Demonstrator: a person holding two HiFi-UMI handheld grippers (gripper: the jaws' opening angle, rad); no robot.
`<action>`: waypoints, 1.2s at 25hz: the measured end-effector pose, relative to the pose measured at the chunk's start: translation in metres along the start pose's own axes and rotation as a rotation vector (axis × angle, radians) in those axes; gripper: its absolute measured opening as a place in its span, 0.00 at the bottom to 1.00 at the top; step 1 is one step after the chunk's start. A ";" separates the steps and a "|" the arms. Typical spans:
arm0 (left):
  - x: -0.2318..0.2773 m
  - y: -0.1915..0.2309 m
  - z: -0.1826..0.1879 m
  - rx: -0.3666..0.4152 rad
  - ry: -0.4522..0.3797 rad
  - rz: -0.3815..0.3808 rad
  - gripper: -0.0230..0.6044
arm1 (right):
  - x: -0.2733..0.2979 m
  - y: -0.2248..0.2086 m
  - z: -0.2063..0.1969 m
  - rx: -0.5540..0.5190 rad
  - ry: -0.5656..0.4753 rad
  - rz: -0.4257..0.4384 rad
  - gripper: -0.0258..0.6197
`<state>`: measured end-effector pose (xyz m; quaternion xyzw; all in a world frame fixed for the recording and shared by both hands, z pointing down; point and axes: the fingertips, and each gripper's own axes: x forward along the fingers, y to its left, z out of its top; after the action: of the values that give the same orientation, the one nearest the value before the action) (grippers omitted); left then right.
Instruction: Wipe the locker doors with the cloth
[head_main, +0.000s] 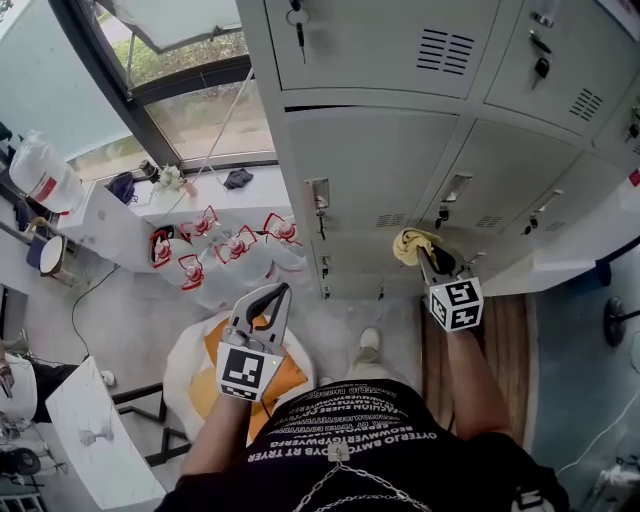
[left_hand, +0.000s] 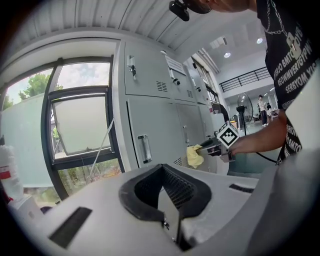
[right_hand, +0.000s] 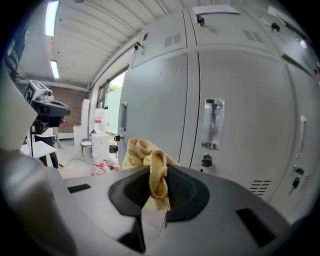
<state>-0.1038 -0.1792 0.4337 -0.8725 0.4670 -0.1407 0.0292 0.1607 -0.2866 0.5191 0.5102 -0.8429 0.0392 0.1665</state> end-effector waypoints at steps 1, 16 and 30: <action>-0.001 -0.002 0.003 0.003 -0.006 -0.004 0.04 | -0.011 0.002 0.009 0.002 -0.022 -0.006 0.13; -0.034 -0.061 0.028 -0.009 -0.101 -0.090 0.04 | -0.141 0.039 0.037 -0.004 -0.082 -0.109 0.12; -0.015 -0.132 0.052 0.002 -0.095 -0.091 0.04 | -0.189 0.005 0.028 -0.057 -0.098 -0.076 0.12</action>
<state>0.0085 -0.0967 0.4041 -0.8984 0.4249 -0.1007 0.0459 0.2294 -0.1311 0.4328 0.5382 -0.8308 -0.0159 0.1409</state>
